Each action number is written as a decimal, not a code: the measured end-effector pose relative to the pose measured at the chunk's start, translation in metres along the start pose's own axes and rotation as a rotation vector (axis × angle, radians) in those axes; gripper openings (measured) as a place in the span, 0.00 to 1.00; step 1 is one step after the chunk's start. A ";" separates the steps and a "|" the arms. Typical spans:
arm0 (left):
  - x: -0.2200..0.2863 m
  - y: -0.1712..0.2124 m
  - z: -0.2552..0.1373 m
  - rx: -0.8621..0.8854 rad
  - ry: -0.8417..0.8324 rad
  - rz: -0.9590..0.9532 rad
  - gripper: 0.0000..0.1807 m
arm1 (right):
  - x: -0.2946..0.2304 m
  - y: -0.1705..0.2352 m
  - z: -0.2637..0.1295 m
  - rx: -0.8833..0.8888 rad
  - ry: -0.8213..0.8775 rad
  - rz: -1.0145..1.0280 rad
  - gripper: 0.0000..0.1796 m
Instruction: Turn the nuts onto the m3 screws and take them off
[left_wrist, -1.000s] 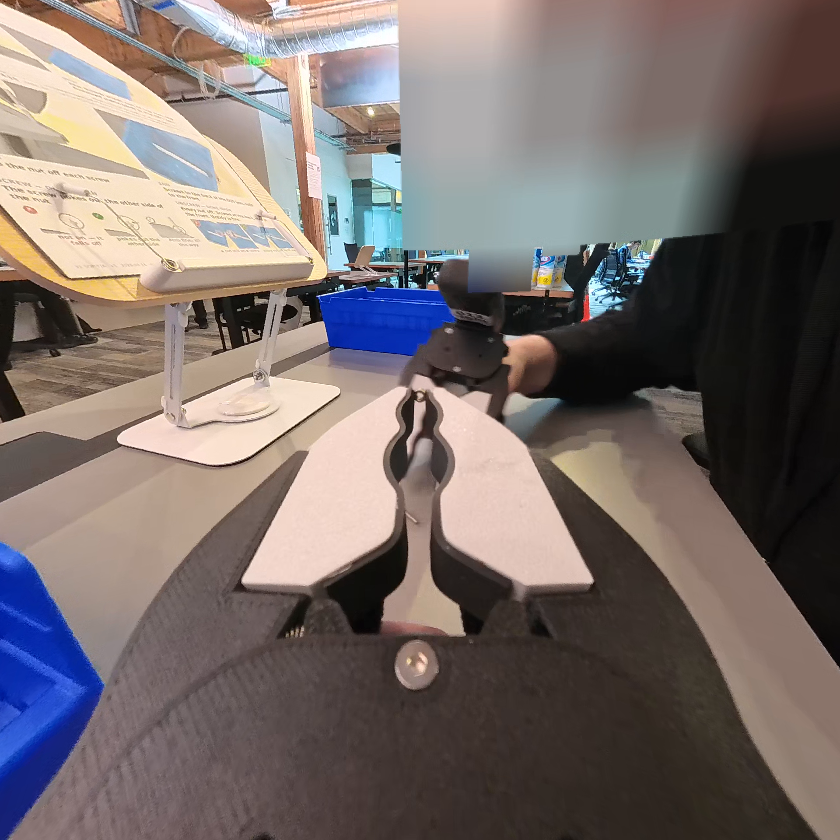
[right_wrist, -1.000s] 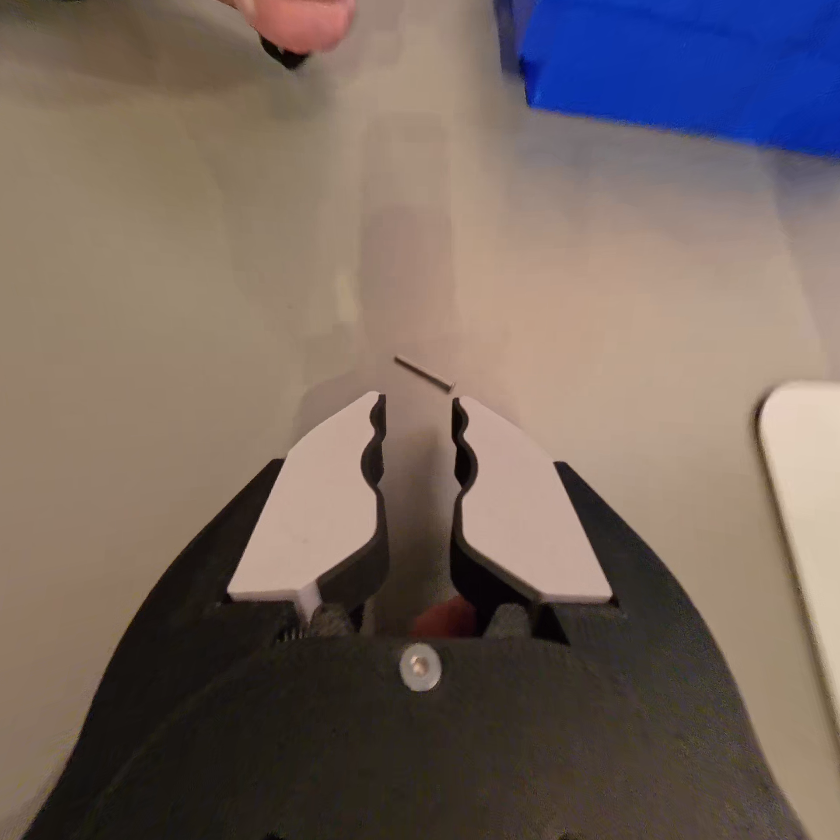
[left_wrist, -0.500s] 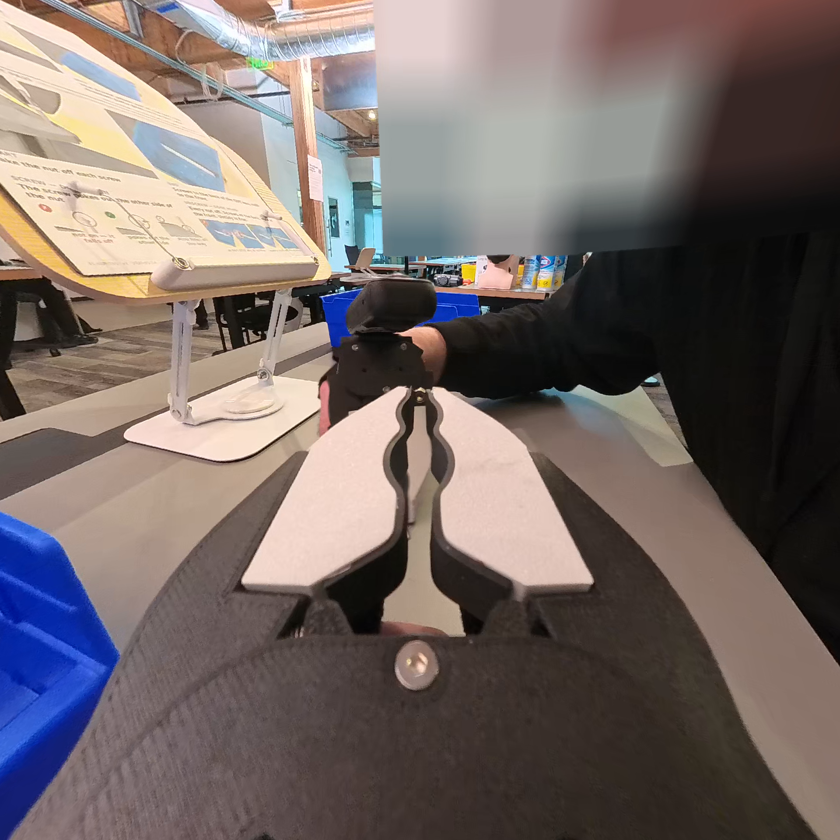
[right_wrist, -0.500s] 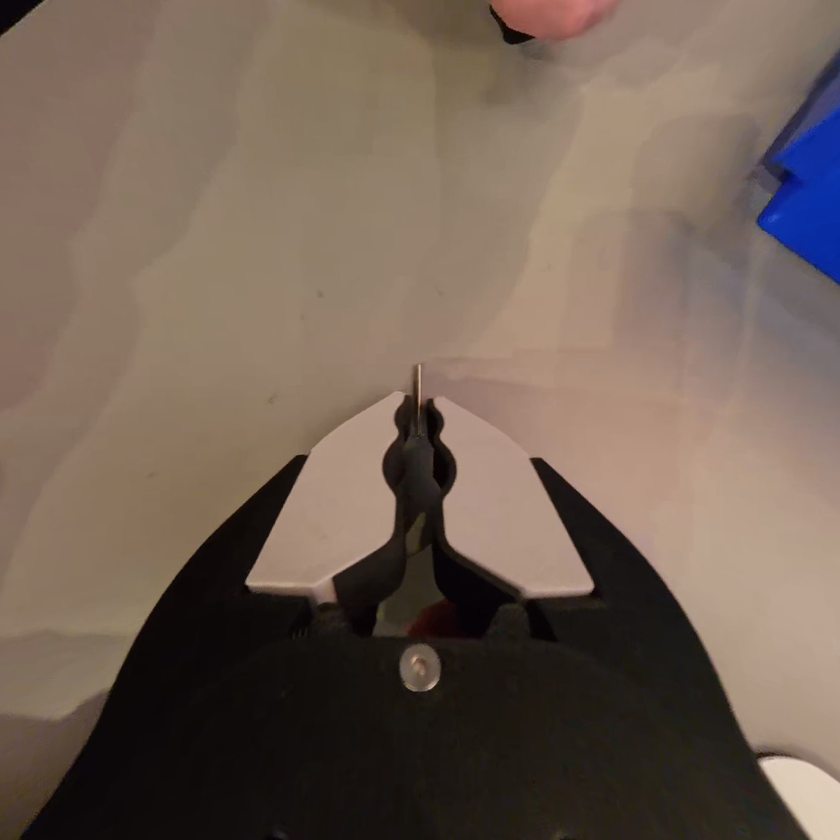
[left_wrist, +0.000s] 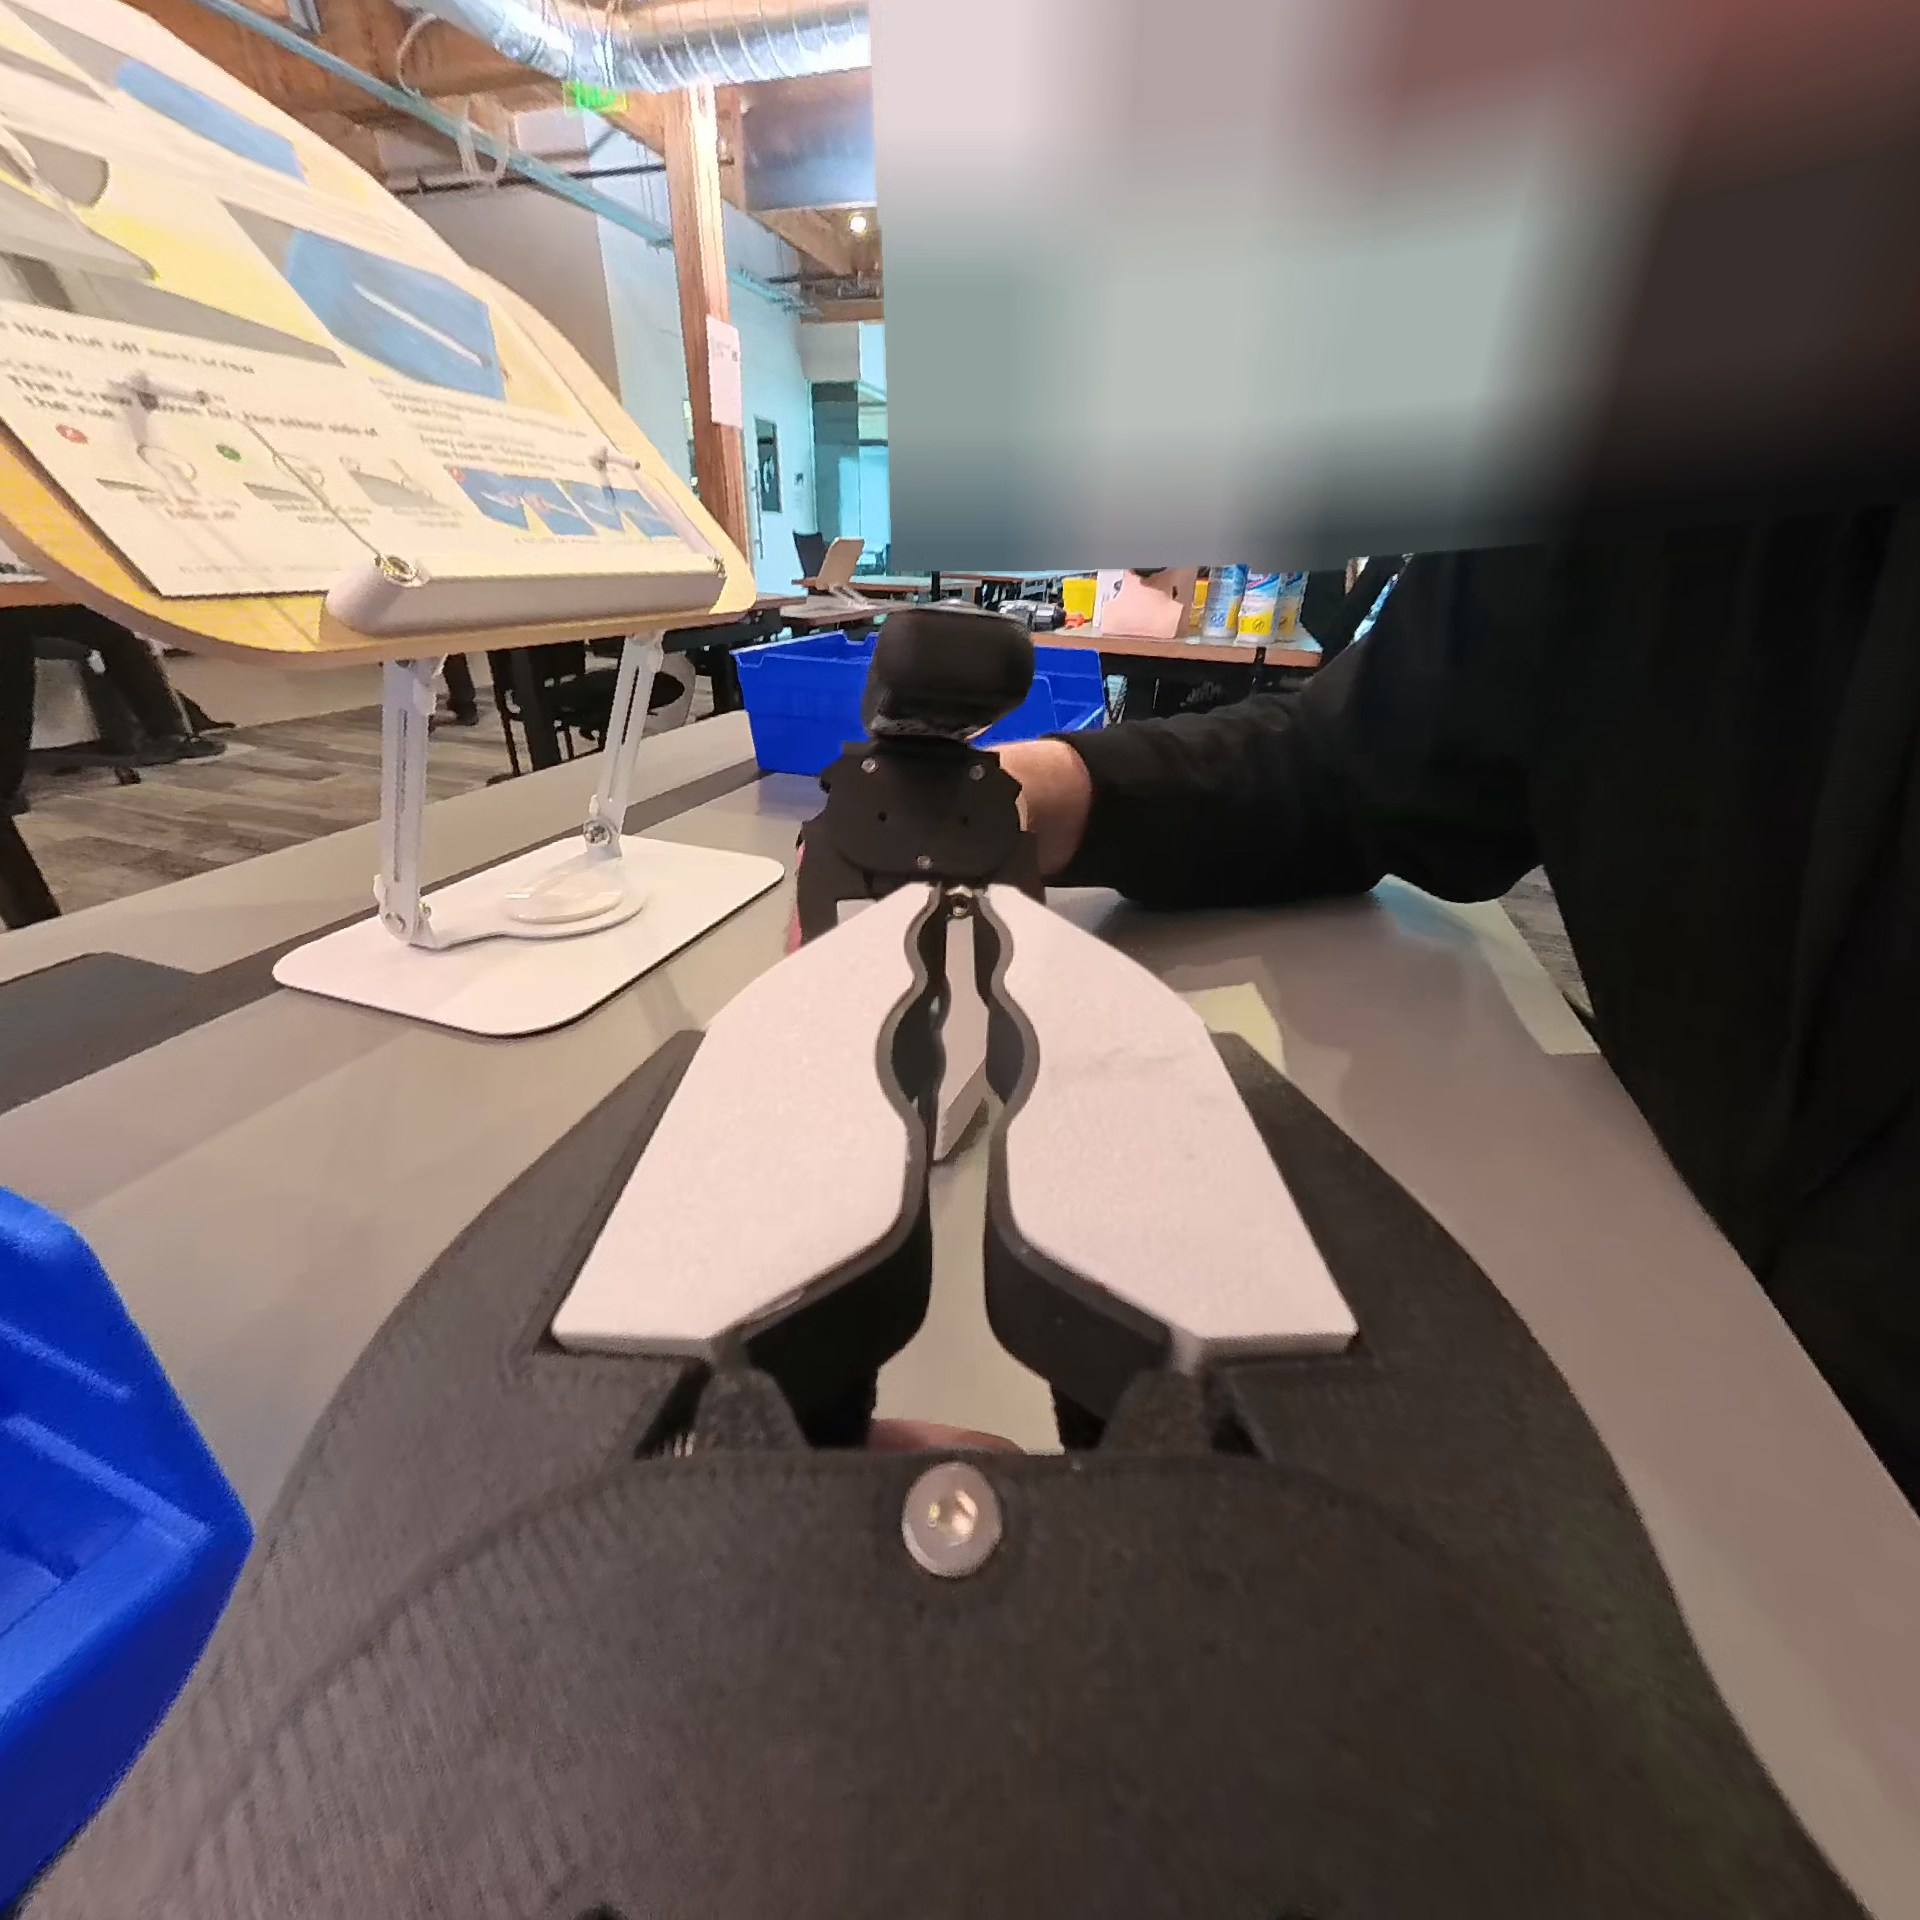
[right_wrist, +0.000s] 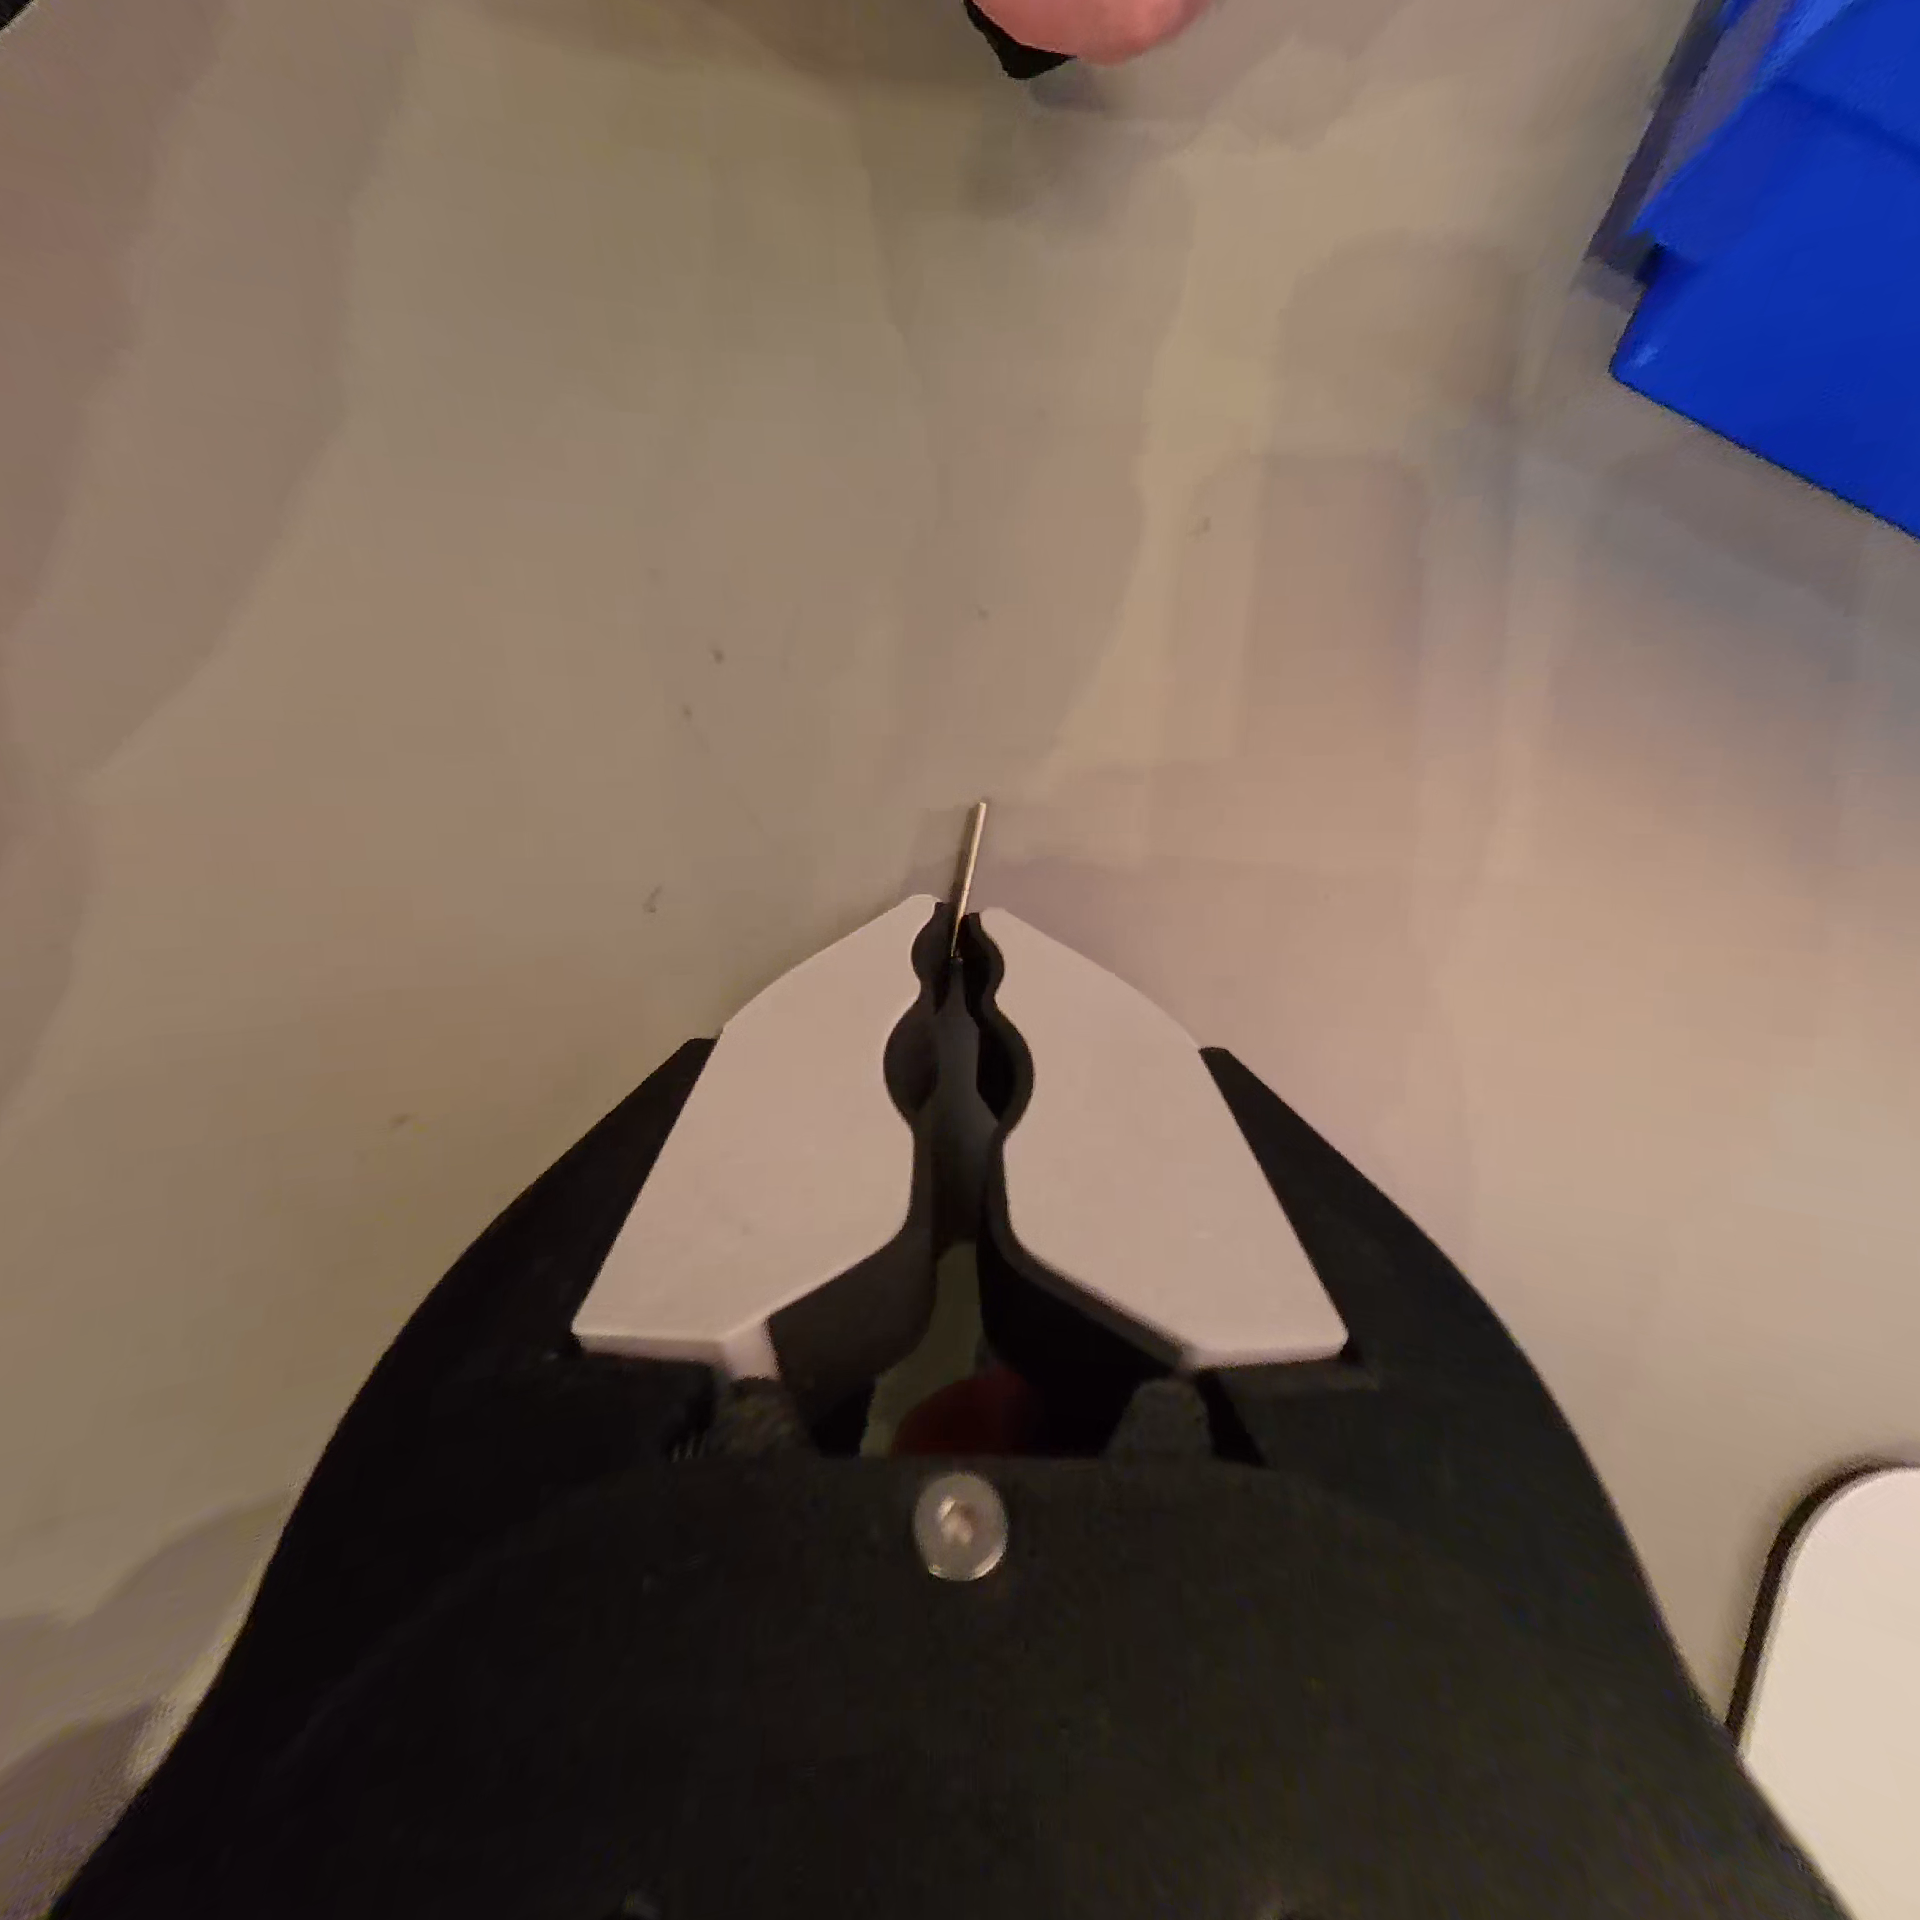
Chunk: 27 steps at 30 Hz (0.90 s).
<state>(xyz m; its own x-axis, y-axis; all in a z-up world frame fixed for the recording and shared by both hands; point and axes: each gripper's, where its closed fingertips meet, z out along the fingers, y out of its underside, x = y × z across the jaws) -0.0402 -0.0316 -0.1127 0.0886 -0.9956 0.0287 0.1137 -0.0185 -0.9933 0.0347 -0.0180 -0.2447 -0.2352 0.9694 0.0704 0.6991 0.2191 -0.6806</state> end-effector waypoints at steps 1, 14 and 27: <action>0.000 0.000 0.001 -0.001 -0.002 -0.001 0.02 | 0.000 0.000 0.000 0.001 0.008 -0.005 0.01; -0.006 0.034 0.012 -0.228 -0.054 0.023 0.02 | 0.003 -0.054 -0.036 0.194 0.191 -0.152 0.01; -0.003 0.036 0.023 -0.220 -0.034 -0.067 0.02 | 0.003 -0.091 -0.049 0.165 0.398 -0.398 0.01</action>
<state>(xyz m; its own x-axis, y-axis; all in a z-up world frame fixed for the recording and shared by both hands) -0.0141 -0.0270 -0.1460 0.1218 -0.9879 0.0957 -0.0981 -0.1080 -0.9893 0.0039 -0.0296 -0.1467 -0.1640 0.7897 0.5911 0.4869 0.5860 -0.6477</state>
